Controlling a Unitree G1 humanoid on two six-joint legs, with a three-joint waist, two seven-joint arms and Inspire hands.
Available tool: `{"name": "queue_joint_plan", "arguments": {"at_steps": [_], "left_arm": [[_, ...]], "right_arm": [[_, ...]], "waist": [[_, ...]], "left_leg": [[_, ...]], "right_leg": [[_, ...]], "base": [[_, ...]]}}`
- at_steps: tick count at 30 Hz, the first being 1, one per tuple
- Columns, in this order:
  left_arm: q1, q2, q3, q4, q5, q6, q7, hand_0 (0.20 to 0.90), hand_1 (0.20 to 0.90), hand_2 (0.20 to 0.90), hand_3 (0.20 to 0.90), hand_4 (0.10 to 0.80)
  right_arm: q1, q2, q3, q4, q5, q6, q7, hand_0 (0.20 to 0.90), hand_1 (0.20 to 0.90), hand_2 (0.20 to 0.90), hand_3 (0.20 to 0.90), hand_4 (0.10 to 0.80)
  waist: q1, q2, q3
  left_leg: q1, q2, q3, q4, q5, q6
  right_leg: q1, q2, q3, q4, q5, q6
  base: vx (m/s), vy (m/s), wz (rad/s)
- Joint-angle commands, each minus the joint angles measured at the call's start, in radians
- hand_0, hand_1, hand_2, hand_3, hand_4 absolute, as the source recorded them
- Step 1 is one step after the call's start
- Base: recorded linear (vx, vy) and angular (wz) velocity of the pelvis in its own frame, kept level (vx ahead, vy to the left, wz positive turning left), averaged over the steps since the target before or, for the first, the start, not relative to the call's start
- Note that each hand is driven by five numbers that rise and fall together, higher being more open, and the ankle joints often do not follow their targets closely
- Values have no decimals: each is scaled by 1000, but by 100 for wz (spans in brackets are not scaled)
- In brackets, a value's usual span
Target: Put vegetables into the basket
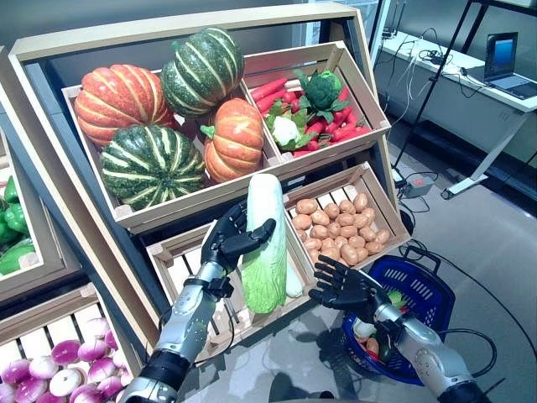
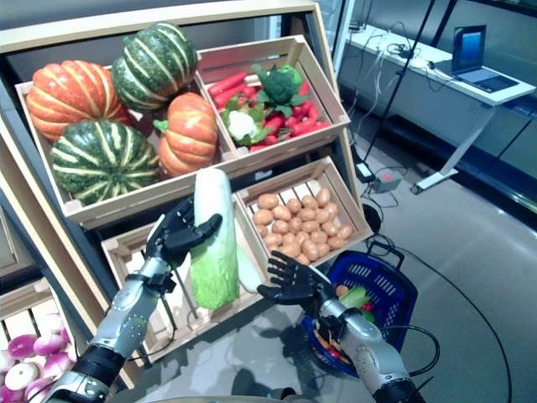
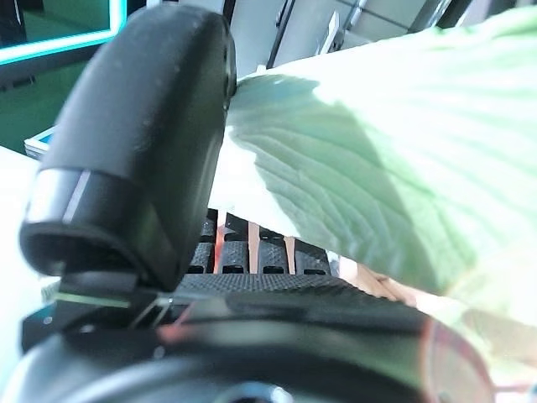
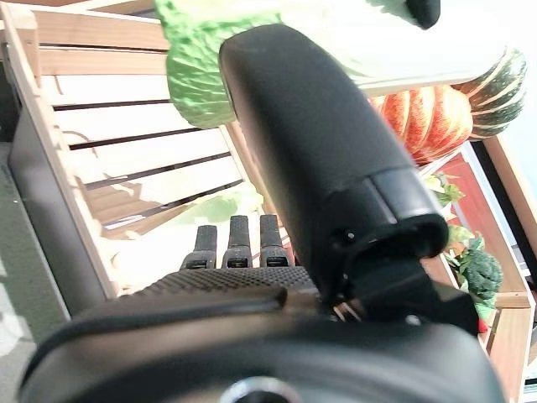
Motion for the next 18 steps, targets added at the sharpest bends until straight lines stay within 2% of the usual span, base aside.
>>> {"name": "queue_joint_plan", "arguments": {"at_steps": [1,8,18], "left_arm": [[-114,13,-31,-90,16,-82,-72,300,300,300,300,400],[-111,43,-72,-96,26,-77,-149,300,300,300,300,400],[-131,42,-142,-99,42,-67,-191,300,300,300,300,400]], "right_arm": [[-92,-16,2,-126,42,-36,90,900,900,900,900,800],[-95,-46,23,-167,74,21,151,900,900,900,900,800],[-145,-36,70,-156,158,56,140,900,900,900,900,800]], "waist": [[-3,-16,-47],[-11,-17,-45],[-10,-19,-40]], "left_leg": [[-23,-14,-16,1,3,-17],[-14,-12,1,1,2,-17],[-6,-15,6,1,0,-14]], "right_leg": [[-15,-6,14,2,53,-4],[-14,-3,29,2,56,-2],[-11,-4,35,2,61,-1]], "base": [[-4,-6,-7],[-1,6,-9],[-4,14,-3]]}}
